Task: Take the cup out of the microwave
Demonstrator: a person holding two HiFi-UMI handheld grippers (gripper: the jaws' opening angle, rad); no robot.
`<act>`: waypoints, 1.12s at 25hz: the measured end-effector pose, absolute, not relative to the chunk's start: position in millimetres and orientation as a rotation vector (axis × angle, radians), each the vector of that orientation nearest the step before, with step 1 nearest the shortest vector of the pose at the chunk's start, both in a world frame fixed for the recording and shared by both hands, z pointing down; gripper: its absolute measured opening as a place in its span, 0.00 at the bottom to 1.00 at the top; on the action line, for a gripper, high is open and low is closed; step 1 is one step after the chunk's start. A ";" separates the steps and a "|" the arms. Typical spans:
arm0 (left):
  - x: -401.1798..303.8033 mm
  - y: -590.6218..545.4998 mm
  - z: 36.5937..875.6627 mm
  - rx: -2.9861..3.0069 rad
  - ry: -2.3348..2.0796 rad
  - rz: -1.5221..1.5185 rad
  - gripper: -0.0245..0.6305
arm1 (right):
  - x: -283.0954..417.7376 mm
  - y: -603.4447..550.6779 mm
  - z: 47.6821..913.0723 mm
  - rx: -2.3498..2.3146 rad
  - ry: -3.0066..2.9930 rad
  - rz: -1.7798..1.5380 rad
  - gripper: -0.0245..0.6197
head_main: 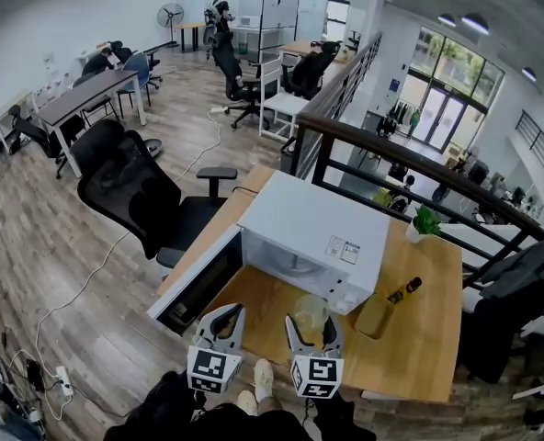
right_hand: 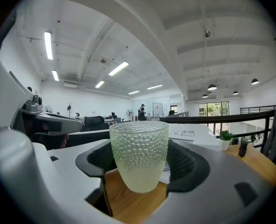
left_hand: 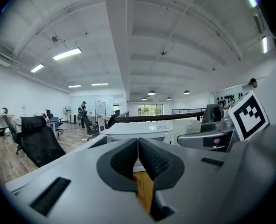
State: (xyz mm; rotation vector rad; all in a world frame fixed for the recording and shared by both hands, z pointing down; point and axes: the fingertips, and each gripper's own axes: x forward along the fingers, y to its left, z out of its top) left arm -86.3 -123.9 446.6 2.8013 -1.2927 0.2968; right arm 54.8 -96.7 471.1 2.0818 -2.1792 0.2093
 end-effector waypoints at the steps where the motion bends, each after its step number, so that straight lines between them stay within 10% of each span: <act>1: -86.5 -121.1 446.1 2.807 -1.291 0.296 0.08 | 55.0 -92.0 469.7 2.084 -2.176 0.206 0.62; 28: -89.3 -93.1 440.1 2.840 -1.268 0.295 0.08 | 51.4 -55.5 461.1 2.106 -2.177 0.178 0.62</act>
